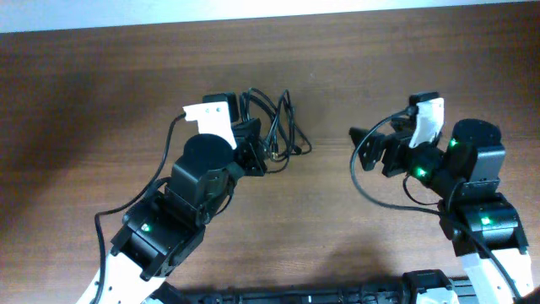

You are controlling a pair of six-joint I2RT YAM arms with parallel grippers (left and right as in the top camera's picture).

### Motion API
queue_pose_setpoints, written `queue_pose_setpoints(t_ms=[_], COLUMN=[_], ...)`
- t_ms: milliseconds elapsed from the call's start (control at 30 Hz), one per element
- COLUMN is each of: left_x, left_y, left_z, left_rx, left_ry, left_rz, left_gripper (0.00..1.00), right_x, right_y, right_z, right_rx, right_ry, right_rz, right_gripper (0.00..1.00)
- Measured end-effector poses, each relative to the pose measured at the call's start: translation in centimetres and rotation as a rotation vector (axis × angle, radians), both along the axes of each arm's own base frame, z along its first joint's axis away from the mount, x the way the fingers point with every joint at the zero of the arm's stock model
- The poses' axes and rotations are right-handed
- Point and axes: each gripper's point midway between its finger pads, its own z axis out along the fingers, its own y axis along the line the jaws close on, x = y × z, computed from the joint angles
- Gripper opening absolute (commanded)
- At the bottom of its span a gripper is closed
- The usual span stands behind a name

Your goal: Untangle cables

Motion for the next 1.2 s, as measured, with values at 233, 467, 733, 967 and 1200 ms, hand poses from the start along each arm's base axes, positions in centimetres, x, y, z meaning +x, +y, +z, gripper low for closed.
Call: queue_pose_setpoints(t_ms=[233, 467, 733, 967, 1200], left_x=[-2.0, -4.9, -6.6, -7.3, -4.2], left_y=[-4.8, -7.3, -8.4, -8.8, -5.7], left_z=[3.9, 5.3, 6.6, 7.4, 8.2], left_rx=[-0.006, -0.042, -0.086, -0.109, -0.079], left_ry=[-0.203, -0.278, -0.329, -0.358, -0.381], left_rz=[-0.349, -0.584, -0.703, -0.747, -0.545], left_gripper=[0.00, 0.00, 0.00, 0.00, 0.00], right_x=[-1.3, -1.8, -0.7, 1.0, 0.4], right_y=[3.0, 3.5, 2.9, 1.8, -0.7], right_z=[2.5, 2.8, 1.1, -3.5, -7.0], right_rx=[0.014, 0.023, 0.006, 0.001, -0.082], right_ry=[-0.146, -0.164, -0.097, 0.101, 0.256], right_rz=[0.234, 0.278, 0.229, 0.137, -0.004], right_gripper=[0.98, 0.98, 0.98, 0.98, 0.98])
